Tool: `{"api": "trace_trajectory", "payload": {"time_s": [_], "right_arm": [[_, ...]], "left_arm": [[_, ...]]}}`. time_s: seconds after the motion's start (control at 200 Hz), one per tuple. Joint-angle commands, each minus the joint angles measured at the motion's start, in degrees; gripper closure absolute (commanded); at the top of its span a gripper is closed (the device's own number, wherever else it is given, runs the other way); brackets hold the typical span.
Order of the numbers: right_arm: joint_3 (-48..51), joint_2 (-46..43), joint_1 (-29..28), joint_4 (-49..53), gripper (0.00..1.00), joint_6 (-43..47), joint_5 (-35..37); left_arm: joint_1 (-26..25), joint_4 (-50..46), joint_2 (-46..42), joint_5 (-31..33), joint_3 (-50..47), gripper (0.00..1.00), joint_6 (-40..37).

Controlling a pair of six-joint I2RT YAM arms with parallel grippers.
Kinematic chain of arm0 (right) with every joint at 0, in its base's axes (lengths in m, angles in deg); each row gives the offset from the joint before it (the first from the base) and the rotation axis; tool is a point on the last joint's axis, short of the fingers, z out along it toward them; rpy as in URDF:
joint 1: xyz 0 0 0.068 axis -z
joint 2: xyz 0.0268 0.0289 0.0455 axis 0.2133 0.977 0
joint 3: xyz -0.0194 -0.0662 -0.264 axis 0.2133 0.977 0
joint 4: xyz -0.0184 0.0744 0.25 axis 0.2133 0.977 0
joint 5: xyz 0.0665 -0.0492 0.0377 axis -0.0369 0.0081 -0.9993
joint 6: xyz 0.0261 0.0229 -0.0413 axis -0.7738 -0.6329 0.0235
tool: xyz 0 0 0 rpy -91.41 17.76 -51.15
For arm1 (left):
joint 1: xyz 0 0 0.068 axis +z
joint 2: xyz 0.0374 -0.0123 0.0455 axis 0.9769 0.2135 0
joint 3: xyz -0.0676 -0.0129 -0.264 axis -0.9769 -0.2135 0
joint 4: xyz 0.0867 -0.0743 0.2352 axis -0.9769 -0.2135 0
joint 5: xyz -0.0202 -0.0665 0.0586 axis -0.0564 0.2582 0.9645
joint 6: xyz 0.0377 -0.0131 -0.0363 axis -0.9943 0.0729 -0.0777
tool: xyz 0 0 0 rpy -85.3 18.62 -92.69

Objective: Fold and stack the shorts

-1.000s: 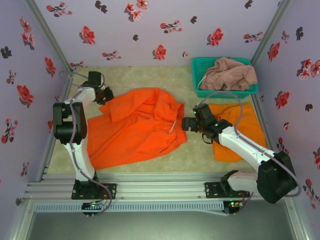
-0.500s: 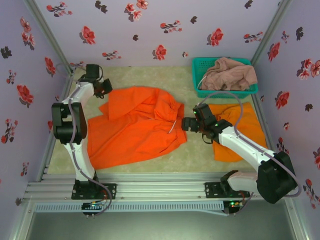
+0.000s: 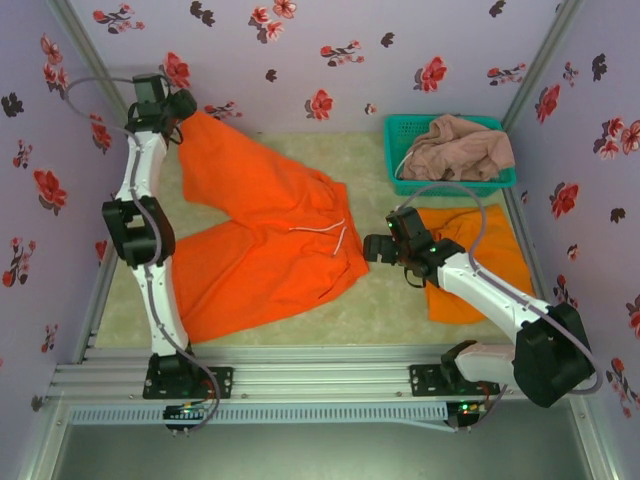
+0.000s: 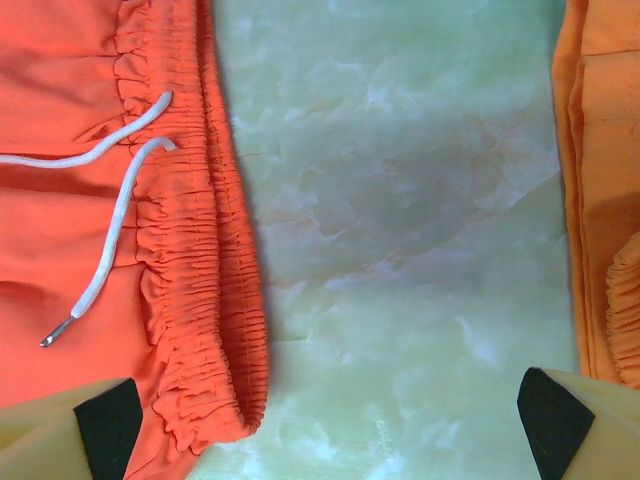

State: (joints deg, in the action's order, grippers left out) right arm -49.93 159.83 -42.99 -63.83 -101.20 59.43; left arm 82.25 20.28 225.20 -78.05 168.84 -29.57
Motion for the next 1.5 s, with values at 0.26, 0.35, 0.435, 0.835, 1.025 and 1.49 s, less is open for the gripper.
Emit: {"api": "trace_trajectory", "payload": {"time_s": [0.26, 0.35, 0.435, 0.835, 1.025, 1.49], "right_arm": [[-11.3, 5.7, -0.5, -1.1, 0.01, -0.5, -5.3], [-18.5, 12.2, -1.8, -0.9, 0.01, -0.3, -6.3], [-27.2, 20.6, -3.5, 0.0, 0.01, 1.1, -7.0], [-74.7, 63.4, -4.3, 11.6, 0.01, -0.2, -14.7], [-81.0, 70.8, -0.8, 14.3, 0.01, -5.0, -13.8], [-80.3, 72.2, 3.1, 23.7, 0.01, -10.0, 1.7]], "left_arm": [[-0.5, -1.9, -14.9, -6.4, -10.2, 0.02, 0.0], [-0.5, -0.9, -25.2, -5.9, -22.8, 0.01, 1.5], [-0.6, 3.7, -35.2, -5.9, -37.3, 0.01, 3.9], [-0.4, 11.5, -60.7, -2.3, -77.8, 0.01, 7.6], [-0.4, 11.2, -63.6, -2.0, -83.0, 0.01, 7.7], [-0.4, 12.7, -57.6, -1.3, -84.8, 0.01, 10.0]]}}
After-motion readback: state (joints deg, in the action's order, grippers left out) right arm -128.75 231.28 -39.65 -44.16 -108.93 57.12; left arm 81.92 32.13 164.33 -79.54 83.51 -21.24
